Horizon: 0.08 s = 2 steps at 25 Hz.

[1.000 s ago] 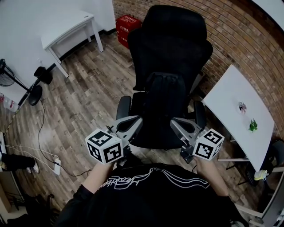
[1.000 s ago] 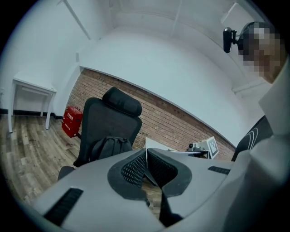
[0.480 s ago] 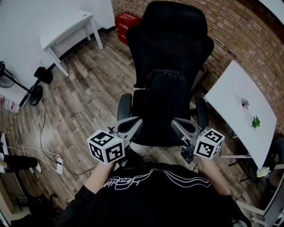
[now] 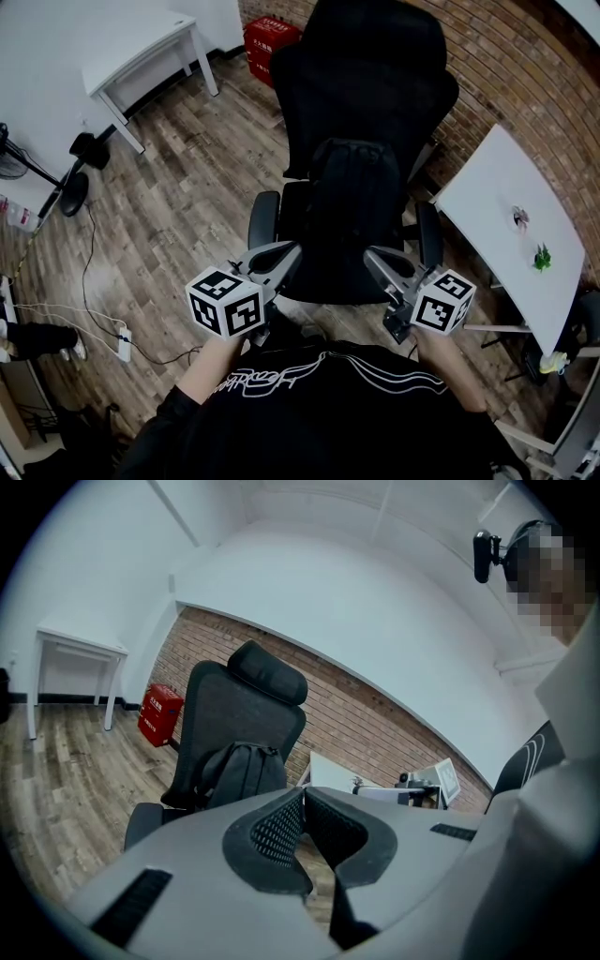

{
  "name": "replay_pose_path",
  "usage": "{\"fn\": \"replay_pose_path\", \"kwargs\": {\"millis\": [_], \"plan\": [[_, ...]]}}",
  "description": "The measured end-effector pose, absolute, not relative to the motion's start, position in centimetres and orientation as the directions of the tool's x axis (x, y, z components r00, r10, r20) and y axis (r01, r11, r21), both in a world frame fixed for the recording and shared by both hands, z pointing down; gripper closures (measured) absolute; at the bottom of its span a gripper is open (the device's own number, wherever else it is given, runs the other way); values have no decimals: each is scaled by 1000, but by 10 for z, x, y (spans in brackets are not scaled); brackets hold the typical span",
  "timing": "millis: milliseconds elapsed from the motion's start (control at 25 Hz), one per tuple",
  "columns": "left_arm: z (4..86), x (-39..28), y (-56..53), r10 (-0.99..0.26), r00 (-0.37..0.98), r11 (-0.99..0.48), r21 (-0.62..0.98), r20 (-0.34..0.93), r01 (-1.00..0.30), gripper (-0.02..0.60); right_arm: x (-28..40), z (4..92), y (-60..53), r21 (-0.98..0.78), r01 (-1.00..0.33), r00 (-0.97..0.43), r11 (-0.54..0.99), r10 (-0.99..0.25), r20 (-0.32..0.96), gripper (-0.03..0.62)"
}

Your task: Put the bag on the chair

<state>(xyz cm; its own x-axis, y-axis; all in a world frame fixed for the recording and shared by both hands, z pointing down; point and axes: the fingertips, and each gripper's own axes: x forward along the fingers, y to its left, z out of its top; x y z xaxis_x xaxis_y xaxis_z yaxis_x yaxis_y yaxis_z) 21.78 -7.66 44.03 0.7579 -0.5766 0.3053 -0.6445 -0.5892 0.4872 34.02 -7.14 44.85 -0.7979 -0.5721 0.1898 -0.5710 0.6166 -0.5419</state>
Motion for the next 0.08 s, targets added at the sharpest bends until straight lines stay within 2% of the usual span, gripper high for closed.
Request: {"fn": "replay_pose_path", "kwargs": {"millis": [80], "plan": [[440, 219, -79, -574, 759, -592, 485, 307, -644, 548, 341, 448, -73, -541, -574, -796, 615, -574, 192, 600]]}}
